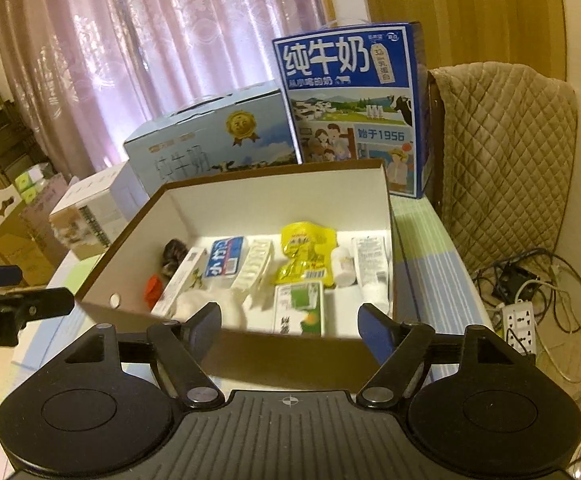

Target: Organize objects

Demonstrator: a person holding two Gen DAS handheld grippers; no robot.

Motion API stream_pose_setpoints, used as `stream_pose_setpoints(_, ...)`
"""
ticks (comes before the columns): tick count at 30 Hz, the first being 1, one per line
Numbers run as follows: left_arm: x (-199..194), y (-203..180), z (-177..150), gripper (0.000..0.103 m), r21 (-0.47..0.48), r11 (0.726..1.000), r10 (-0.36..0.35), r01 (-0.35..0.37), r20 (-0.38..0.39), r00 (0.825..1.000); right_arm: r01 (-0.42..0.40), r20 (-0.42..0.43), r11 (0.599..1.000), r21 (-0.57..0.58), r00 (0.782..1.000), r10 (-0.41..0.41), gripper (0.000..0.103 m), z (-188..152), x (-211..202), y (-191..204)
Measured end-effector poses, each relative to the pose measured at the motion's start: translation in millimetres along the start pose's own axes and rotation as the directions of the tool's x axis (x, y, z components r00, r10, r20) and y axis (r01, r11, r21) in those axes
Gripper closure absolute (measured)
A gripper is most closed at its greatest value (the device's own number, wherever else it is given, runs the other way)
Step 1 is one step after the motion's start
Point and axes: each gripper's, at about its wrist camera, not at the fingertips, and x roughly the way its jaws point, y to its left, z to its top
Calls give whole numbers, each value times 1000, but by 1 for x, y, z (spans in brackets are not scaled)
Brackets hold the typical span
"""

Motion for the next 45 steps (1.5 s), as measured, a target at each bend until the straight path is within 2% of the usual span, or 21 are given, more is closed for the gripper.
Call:
stream_pose_setpoints(12, -59, -1, -50, 1, -81, 996, 29, -34, -61, 998, -35, -37, 999, -33, 999, 34, 30, -38, -52, 26)
stream_pose_setpoints(27, -109, 13, -105, 1, -79, 997, -26, 16, -121, 992, 27, -66, 1000, -6, 997, -28, 30, -92, -113, 75)
stream_pose_setpoints(45, -165, 28, -160, 1, -64, 996, -75, 67, -135, 988, 32, -89, 999, -19, 995, -34, 30, -152, -162, 133)
